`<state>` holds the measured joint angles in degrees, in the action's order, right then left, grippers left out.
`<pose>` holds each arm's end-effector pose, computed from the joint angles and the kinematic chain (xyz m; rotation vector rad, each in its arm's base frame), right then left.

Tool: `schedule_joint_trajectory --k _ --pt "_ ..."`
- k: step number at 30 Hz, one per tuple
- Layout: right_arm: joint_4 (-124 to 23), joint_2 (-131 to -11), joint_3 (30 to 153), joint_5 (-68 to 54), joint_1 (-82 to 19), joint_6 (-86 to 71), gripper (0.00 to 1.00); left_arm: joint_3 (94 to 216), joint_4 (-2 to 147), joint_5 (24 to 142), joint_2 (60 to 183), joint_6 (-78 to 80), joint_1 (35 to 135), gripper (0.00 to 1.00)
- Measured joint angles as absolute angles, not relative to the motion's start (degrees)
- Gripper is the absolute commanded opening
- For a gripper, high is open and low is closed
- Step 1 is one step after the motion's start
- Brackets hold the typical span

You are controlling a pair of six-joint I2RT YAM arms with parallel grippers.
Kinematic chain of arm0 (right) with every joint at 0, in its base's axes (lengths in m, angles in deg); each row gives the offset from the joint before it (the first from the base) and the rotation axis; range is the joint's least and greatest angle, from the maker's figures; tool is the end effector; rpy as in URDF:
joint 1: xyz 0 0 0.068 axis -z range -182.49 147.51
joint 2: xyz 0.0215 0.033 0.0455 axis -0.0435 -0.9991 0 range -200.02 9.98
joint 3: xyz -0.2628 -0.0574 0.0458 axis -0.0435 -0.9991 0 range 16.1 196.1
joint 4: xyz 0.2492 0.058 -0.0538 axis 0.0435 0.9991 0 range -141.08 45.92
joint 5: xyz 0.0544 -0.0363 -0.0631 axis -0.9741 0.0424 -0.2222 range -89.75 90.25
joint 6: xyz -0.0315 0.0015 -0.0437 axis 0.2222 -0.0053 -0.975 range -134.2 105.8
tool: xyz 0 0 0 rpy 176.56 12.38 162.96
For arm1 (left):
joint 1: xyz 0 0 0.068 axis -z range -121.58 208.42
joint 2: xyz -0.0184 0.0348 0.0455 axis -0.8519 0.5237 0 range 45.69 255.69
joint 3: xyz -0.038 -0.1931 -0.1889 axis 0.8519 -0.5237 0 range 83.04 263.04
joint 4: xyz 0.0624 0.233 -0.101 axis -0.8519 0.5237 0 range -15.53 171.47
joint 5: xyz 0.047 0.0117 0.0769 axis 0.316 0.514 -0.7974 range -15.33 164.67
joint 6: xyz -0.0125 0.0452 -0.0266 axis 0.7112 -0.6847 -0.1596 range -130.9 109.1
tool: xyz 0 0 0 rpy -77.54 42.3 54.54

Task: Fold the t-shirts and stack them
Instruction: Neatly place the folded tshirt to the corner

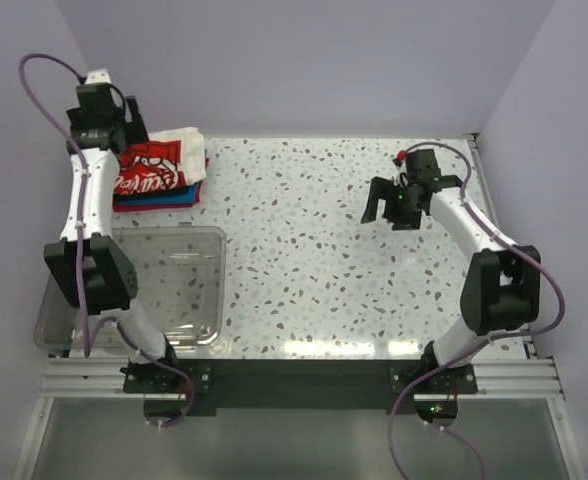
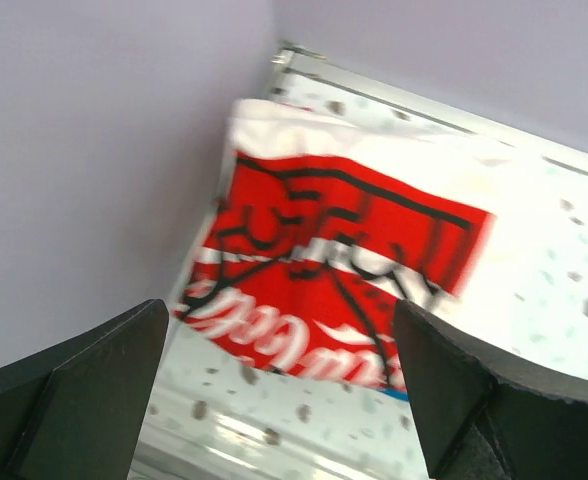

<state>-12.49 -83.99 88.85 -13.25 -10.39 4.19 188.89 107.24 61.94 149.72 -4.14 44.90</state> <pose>0.3387 0.0554 0.2504 0.1577 2.6400 0.4668 0.4067 0.1059 0.3814 -0.5019 2.0506 0.3048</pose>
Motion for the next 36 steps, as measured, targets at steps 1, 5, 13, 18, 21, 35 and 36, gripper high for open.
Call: schedule_joint_trajectory --k 1,5,13,18,21,35,36 --pt "-12.47 -83.64 88.98 -12.66 -10.39 3.8 0.93 187.18 106.43 61.8 148.49 -3.92 46.63 1.0" --pt "-12.12 -82.75 89.95 -10.84 -10.39 1.99 0.94 182.63 104.66 62.39 145.89 -1.97 56.31 1.0" --pt "-11.7 -81.66 90.36 -8.37 -10.39 0.06 0.94 177.17 103.2 63.16 145.63 2.05 72.0 1.0" --pt "-11.77 -81.02 90.34 -8.05 -10.39 0.11 0.94 171.38 101.91 63.4 143.6 3.69 80.64 1.0" --pt "-11.9 -80.52 90.34 -7.78 -10.39 0.13 0.94 168.12 101.41 63.16 141.22 4.65 85.64 1.0" --pt "-12.34 -75.67 88.74 -6.71 -10.39 1.42 0.94 154.35 99.37 60.89 124.82 8.85 88.46 1.0" --pt "-12.29 -75.51 88.72 -6.74 -10.39 1.44 0.94 153.87 99.37 60.49 124.3 9.06 88.46 1.0"
